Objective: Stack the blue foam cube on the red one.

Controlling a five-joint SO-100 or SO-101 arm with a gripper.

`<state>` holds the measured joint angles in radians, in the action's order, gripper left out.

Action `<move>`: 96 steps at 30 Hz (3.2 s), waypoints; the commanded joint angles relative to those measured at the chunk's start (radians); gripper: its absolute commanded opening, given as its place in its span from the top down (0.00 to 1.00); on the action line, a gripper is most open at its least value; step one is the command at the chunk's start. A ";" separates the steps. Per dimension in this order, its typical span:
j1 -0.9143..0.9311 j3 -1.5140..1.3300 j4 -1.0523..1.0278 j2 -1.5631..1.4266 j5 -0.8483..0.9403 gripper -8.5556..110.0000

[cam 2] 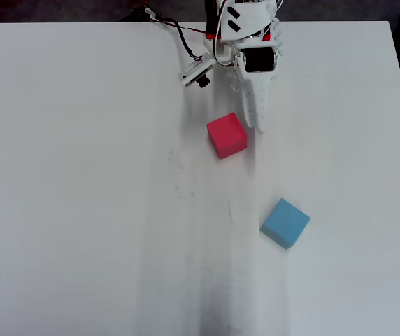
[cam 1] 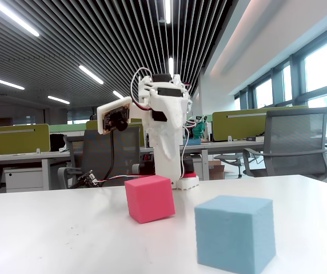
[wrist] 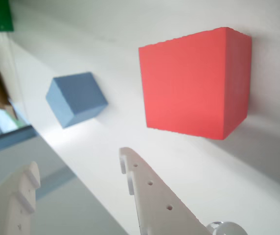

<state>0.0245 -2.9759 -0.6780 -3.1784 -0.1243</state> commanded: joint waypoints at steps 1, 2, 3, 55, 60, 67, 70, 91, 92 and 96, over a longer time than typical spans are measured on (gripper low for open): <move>-0.002 0.006 0.015 -0.005 -0.002 0.74; -0.002 0.006 0.015 -0.005 -0.002 0.74; -0.002 0.006 0.015 -0.005 -0.002 0.74; 0.060 0.520 -0.011 0.620 -0.141 0.67; 0.044 0.758 -0.074 0.822 -0.308 0.65; -0.029 0.951 -0.097 1.022 -0.535 0.62; -0.066 1.011 -0.092 1.092 -0.552 0.62; -0.137 1.450 -0.167 1.652 -0.776 0.57; -0.132 1.456 -0.156 1.671 -0.796 0.57; -0.132 1.511 -0.140 1.755 -0.867 0.57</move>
<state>-0.1058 -1.5447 -0.8330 -1.4358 -0.9557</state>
